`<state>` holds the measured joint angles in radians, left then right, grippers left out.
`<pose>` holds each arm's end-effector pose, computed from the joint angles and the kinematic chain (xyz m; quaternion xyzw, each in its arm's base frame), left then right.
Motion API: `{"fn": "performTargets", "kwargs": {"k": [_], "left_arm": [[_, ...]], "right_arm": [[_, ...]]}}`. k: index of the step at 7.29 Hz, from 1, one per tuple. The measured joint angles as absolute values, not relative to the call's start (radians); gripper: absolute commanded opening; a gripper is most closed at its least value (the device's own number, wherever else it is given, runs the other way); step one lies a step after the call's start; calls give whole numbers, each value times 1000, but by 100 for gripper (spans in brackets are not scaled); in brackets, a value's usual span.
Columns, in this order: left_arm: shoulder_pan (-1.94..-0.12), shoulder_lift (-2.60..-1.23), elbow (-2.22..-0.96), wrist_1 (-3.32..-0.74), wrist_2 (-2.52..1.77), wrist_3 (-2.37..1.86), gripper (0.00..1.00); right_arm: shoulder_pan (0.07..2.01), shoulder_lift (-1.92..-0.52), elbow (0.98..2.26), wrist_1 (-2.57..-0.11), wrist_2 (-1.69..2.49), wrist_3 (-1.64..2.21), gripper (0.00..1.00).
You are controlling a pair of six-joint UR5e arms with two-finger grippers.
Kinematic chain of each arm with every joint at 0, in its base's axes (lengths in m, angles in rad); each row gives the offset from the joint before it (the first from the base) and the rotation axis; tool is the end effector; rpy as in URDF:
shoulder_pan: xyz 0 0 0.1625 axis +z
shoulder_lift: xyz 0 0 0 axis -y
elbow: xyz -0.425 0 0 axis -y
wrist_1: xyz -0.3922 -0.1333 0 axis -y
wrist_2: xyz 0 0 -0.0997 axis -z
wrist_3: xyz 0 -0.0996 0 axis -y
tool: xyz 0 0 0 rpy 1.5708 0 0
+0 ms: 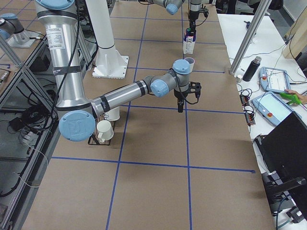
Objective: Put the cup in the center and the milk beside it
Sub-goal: 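Carry the milk carton with the left gripper beside the white mug, then release the milk carton and pull the left arm back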
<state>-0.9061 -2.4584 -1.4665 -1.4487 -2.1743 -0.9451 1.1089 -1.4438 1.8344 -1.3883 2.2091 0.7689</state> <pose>0.3939 -0.6271 0.1575 0.0122 0.4183 -0.0307 0.9077 -0.1761 -0.5196 0.4479 0.0454 -0.4007 0.0516 0.9136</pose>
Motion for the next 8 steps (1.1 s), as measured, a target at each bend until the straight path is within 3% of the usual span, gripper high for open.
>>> {"fn": "performTargets", "kwargs": {"k": [2,3,4,5,8], "left_arm": [[-830,-2506,-1417,-1496,-2107,-995,0],[-813,-2522,-1392,-1523,-2092,-1011,10],[-804,-2529,-1380,-1537,-2086,-1018,88],[-799,-2532,-1375,-1542,-2083,-1021,99],[-811,-2494,-1430,-1529,-2080,-1017,99]], "right_arm": [[1108,-1444,1834,-1387,2205,769,100],[1108,-1444,1833,-1387,2204,768,100],[1107,-1444,1833,-1387,2202,768,100],[1107,-1444,1833,-1388,2199,769,100],[1106,-1435,1809,-1384,2196,769,100]]}}
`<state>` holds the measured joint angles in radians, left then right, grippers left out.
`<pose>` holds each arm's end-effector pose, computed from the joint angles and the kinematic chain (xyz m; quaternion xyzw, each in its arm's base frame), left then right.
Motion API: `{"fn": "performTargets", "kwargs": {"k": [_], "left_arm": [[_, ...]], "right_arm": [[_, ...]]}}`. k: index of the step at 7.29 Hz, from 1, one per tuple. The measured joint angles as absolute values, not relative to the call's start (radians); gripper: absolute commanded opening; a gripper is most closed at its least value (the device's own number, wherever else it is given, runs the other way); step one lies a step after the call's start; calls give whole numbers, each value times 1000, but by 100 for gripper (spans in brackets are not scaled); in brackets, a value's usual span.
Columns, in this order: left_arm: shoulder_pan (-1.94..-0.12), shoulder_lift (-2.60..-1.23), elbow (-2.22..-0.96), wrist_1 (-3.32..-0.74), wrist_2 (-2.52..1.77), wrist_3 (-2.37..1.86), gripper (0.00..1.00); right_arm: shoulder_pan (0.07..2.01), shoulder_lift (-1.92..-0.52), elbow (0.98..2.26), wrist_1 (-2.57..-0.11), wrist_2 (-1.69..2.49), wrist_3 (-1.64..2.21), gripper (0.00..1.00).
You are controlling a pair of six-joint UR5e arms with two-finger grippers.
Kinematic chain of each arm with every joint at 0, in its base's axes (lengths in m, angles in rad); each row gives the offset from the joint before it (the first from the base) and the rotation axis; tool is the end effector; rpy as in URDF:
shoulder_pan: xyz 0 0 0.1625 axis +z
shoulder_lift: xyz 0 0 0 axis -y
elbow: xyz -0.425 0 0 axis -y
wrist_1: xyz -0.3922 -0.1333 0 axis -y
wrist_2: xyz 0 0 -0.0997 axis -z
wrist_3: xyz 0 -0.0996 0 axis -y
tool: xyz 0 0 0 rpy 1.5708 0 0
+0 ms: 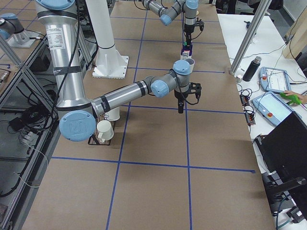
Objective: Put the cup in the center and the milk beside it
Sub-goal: 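Release the milk carton and pull the left arm back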
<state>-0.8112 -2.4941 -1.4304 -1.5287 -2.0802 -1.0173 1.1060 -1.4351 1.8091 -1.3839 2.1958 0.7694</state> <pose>0.4545 -0.6016 0.1391 0.0386 0.4200 -0.0255 0.9063 -0.1795 -0.5253 0.4557 0.0438 -0.3934 0.0546 0.9167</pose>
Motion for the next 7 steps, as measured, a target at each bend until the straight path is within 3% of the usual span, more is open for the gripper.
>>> {"fn": "performTargets", "kwargs": {"k": [3,5,7], "left_arm": [[-943,-2176,-1816,-1431,-2106,-823,99],[-1079,-1994,-1906,-1400,-2141,-563,99],[-1239,-1842,-1908,-1400,-2151,-247,99]], "right_arm": [[1106,-1433,1788,-1380,2195,766,100],[1119,-1435,1773,-1380,2197,751,100],[1178,-1440,1755,-1389,2210,674,100]]}}
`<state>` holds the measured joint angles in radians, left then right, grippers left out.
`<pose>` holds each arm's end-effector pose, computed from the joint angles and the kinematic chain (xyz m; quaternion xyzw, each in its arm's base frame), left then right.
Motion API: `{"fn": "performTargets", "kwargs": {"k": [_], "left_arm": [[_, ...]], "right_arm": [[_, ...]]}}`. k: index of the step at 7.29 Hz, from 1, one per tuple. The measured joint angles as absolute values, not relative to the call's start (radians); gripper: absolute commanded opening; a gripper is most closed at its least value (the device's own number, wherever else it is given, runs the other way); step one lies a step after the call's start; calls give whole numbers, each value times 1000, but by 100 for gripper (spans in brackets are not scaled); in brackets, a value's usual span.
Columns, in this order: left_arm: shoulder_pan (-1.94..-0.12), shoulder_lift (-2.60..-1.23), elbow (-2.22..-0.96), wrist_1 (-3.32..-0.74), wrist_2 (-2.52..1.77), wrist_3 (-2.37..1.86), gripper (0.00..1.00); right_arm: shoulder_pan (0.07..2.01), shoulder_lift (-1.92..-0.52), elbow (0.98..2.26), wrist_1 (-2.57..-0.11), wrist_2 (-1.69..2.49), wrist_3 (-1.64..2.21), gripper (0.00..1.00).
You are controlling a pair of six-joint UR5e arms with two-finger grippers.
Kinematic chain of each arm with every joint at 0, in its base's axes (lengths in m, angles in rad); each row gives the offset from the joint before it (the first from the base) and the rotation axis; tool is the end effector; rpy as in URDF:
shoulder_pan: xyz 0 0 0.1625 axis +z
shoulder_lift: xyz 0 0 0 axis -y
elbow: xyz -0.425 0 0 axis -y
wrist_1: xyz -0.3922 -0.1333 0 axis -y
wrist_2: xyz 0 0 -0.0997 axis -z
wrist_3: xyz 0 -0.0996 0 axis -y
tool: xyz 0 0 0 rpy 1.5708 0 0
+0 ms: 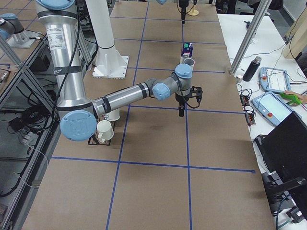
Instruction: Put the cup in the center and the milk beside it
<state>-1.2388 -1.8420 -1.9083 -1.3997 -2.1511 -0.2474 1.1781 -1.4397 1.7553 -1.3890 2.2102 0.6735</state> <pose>0.1085 -0.5562 0.3809 0.1195 0.3271 0.1016 0.9319 -0.1438 -0.5402 0.4848 0.0464 -0.3811 0.0522 0.9219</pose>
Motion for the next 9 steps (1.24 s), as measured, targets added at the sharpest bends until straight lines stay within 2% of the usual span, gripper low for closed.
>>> {"fn": "performTargets", "kwargs": {"k": [3,5,9], "left_arm": [[-1419,-1746,-1831,-1406,-2279,50,99],[-1435,-1738,-1793,-1421,-2309,64,99],[-1436,-1713,-1768,-1471,-2318,61,99]], "right_arm": [[1363,-1437,1642,-1394,2302,416,100],[1439,-1440,1633,-1420,2379,341,100],[1451,-1431,1639,-1438,2395,327,100]]}}
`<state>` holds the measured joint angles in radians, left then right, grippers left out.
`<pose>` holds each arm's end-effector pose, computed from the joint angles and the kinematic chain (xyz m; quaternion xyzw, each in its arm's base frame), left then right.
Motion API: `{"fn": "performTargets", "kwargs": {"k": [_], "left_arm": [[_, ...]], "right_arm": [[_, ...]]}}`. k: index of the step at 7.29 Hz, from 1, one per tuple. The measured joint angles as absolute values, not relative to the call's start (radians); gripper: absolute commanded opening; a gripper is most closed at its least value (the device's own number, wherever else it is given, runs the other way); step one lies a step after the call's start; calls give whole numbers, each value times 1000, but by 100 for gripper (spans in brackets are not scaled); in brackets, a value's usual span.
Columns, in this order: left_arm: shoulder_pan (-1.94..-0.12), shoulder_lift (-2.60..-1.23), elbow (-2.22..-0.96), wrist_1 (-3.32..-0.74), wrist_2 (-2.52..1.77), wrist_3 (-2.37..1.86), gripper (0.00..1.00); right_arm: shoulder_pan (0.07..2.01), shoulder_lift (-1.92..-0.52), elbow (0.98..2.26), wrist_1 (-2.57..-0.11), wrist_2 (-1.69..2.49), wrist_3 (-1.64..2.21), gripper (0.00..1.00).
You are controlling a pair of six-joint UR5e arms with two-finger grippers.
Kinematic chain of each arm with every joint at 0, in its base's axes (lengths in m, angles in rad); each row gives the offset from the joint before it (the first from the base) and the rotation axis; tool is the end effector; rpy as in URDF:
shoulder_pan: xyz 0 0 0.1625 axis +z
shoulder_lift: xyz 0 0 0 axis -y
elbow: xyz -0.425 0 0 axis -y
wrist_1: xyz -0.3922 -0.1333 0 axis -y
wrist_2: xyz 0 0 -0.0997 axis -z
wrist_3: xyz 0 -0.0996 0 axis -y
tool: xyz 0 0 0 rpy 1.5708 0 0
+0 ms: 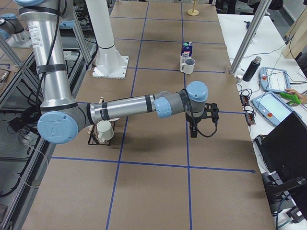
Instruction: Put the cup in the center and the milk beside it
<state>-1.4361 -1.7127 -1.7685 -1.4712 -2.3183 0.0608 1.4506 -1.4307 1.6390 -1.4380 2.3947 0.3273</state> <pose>0.0081 -0.5480 0.4998 0.0980 0.3664 0.1337 0.9156 -0.0073 -0.5628 0.5326 0.0641 -0.4193 0.0258 0.9052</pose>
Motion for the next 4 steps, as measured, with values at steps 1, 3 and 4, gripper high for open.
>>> {"fn": "performTargets", "kwargs": {"k": [1,3,4], "left_arm": [[-1436,-1711,-1768,-1473,-2319,60,99],[-1437,-1710,-1772,-1474,-2319,58,99],[-1437,-1706,-1777,-1474,-2319,58,99]], "right_arm": [[1450,-1429,1641,-1439,2395,327,100],[1450,-1428,1643,-1439,2395,327,100],[1450,-1427,1644,-1439,2395,327,100]]}}
